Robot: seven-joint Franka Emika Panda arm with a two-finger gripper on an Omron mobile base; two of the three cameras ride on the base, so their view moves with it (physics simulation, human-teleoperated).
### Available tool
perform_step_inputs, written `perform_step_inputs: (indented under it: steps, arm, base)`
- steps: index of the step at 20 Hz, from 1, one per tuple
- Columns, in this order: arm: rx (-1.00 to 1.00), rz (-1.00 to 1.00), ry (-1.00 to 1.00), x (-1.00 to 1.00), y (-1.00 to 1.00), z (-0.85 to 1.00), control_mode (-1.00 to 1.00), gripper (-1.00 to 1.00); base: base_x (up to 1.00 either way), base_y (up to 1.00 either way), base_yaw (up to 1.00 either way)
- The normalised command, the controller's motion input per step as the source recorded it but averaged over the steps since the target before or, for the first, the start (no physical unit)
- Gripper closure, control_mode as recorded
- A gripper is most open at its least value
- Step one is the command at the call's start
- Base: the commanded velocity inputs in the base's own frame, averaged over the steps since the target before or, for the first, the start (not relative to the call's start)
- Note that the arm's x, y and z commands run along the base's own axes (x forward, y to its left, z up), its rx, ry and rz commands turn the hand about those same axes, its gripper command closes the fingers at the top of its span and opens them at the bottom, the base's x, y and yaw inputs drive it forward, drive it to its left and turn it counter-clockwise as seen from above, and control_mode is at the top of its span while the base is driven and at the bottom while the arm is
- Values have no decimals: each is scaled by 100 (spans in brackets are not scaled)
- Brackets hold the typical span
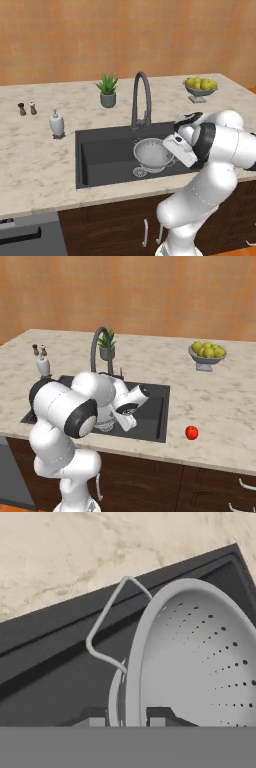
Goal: Put the colander in the sink, put the apple in the colander, and turn on the sink faucet and pour water over the colander.
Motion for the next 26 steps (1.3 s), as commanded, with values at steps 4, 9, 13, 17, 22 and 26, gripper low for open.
perform_step_inputs:
  steps: [4, 9, 13, 17, 22, 26]
  arm:
    - [0, 11, 0, 48, 13, -54, -100, 100]
    - [0, 9, 0, 61, 1, -37, -100, 100]
    - [0, 9, 0, 46, 0, -45, -100, 100]
    - [0, 9, 0, 48, 0, -53, -100, 100]
    - [0, 9, 0, 40, -4, -47, -100, 100]
    - [0, 9, 0, 28, -14, -50, -100, 100]
  base:
    - [0, 0, 0]
    - [0, 0, 0]
    - [0, 0, 0]
    - [0, 0, 0]
    - [0, 0, 0]
    - [0, 0, 0]
